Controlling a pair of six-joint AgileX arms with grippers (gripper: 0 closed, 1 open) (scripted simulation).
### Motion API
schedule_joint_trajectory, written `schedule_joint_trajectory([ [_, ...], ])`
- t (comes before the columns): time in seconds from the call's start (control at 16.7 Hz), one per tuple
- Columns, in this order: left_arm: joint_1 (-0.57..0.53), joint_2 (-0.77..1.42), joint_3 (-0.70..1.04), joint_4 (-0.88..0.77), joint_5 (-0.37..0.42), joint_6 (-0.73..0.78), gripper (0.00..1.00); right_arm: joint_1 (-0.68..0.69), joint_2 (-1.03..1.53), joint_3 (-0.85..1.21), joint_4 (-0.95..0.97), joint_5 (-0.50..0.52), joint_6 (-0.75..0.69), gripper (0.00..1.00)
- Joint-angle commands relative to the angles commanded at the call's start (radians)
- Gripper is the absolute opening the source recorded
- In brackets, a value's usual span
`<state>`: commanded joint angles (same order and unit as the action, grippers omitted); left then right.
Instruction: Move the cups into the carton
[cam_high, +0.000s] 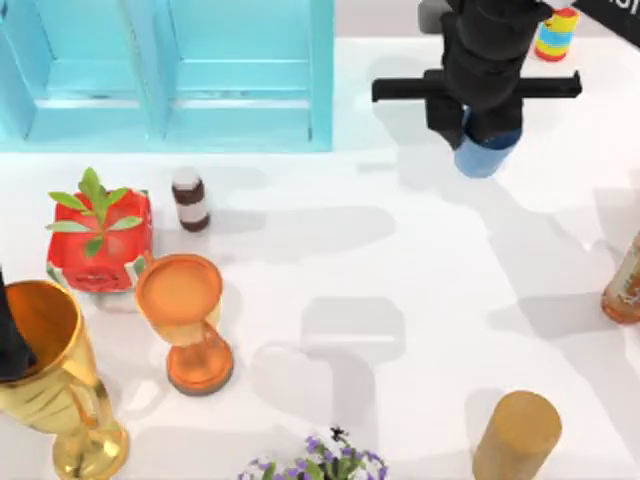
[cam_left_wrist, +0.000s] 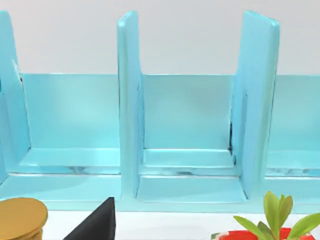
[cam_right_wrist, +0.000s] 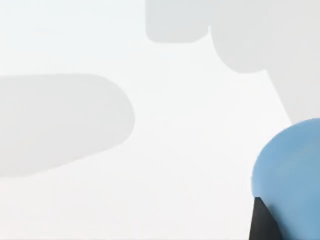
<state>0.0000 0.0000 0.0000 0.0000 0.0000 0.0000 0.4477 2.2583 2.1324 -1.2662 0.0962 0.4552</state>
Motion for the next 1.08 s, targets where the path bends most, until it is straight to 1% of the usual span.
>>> schedule_joint_trajectory([
  [0.12,0.000,0.000,0.000,0.000,0.000,0.000,1.00,-0.054,-0.035,-0.037,-0.011,-0.004,-0.053,0.00],
  [0.24,0.000,0.000,0.000,0.000,0.000,0.000,1.00,-0.149,-0.092,-0.099,-0.028,-0.010,-0.146,0.00],
  [0.6,0.000,0.000,0.000,0.000,0.000,0.000,1.00,-0.578,-0.328,-0.360,-0.090,-0.033,-0.575,0.00],
  [0.72,0.000,0.000,0.000,0.000,0.000,0.000,1.00,-0.686,-0.403,-0.440,-0.106,-0.042,-0.684,0.00],
  [0.9,0.000,0.000,0.000,0.000,0.000,0.000,1.00,-0.768,-0.473,-0.514,-0.117,-0.052,-0.767,0.00],
  [1.08,0.000,0.000,0.000,0.000,0.000,0.000,1.00,-0.775,-0.480,-0.520,-0.118,-0.053,-0.774,0.00],
])
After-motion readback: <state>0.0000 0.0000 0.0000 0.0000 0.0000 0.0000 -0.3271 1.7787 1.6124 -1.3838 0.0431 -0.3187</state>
